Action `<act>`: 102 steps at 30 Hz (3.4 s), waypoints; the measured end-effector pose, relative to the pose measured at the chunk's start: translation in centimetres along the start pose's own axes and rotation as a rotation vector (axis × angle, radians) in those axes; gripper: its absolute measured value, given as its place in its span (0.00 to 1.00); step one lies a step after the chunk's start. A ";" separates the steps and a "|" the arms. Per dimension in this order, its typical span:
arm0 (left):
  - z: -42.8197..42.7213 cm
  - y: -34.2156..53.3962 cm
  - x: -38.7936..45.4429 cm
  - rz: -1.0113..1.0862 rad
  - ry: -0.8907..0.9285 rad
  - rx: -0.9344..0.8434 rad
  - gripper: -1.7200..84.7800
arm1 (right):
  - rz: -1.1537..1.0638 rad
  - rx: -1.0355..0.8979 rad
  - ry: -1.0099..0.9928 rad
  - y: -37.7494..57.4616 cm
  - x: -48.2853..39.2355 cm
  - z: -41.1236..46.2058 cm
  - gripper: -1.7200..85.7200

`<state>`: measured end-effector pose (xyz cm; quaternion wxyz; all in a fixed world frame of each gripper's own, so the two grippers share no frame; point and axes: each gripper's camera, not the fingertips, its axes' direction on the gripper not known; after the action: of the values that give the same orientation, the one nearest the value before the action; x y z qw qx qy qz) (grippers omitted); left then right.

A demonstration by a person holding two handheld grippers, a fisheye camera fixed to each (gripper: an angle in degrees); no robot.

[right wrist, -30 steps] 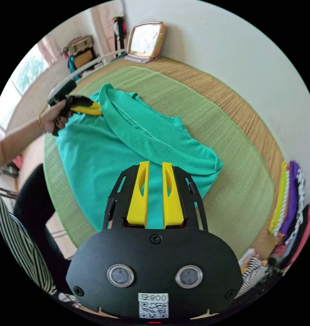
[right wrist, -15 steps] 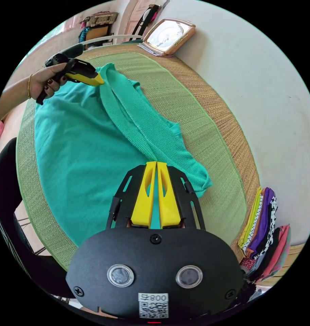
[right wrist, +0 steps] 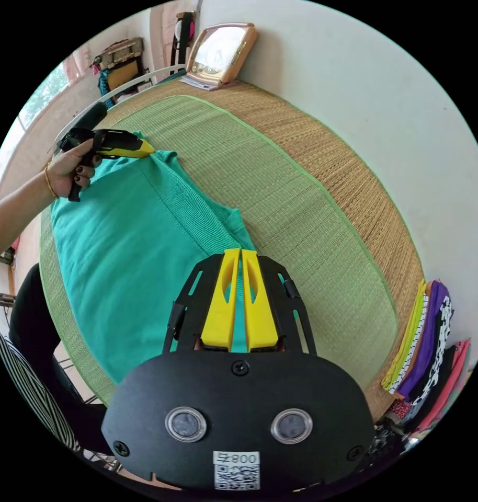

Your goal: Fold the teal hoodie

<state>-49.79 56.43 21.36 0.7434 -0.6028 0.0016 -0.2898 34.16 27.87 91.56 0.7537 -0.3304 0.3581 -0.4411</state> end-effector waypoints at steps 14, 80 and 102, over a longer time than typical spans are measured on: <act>0.3 3.1 3.8 0.155 -0.038 0.090 0.08 | 0.222 0.206 -0.117 7.2 5.3 -5.0 0.03; 21.1 11.8 20.1 0.753 -0.512 -0.264 0.06 | 0.398 0.165 -0.223 16.2 20.4 -1.5 0.02; 3.2 15.2 14.1 0.520 -0.465 0.060 0.02 | 0.413 0.227 -0.241 17.6 21.9 -3.5 0.02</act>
<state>-30.40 54.80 13.48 0.7901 -0.6102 -0.0227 0.0546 46.54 14.35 69.92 0.8970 -0.2140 0.2740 -0.2729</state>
